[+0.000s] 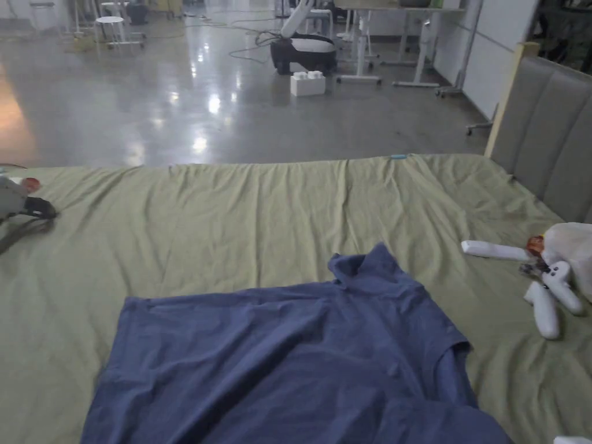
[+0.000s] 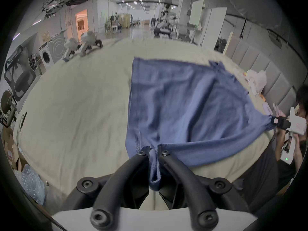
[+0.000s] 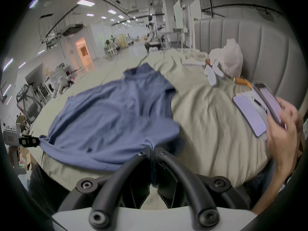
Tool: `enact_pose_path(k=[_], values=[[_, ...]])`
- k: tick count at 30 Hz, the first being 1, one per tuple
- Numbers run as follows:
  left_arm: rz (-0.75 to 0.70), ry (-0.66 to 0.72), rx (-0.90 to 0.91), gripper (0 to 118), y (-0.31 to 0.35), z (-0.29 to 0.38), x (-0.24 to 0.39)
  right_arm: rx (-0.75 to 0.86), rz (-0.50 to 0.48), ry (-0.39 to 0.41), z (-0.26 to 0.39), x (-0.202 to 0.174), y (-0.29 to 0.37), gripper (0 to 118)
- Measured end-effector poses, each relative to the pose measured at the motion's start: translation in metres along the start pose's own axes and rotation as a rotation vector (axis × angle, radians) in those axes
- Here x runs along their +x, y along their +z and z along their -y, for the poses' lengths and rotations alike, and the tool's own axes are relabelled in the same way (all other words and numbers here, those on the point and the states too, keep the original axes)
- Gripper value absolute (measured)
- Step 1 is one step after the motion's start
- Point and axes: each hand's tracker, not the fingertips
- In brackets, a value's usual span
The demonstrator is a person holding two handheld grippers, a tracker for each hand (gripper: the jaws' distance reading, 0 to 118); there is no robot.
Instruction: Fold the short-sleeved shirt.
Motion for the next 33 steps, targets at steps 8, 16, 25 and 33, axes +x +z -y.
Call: enact_pose_path(k=[8, 16, 25, 33], values=[[0.015, 0.014, -0.010, 4, -0.067, -0.104, -0.015, -0.008, 0.052, 0.005, -0.101, -0.008, -0.088, 2], [-0.028, 0.024, -0.077, 4, -0.154, -0.167, -0.020, -0.138, 0.129, 0.103, -0.158, -0.024, -0.193, 2], [-0.105, 0.091, -0.061, 73, -0.173, -0.164, -0.038, -0.202, 0.121, 0.121, -0.152, -0.014, -0.232, 71], [-0.028, 0.071, 0.464, 73, -0.024, -0.158, -0.027, 0.171, 0.024, 0.023, -0.156, -0.010, -0.117, 71]])
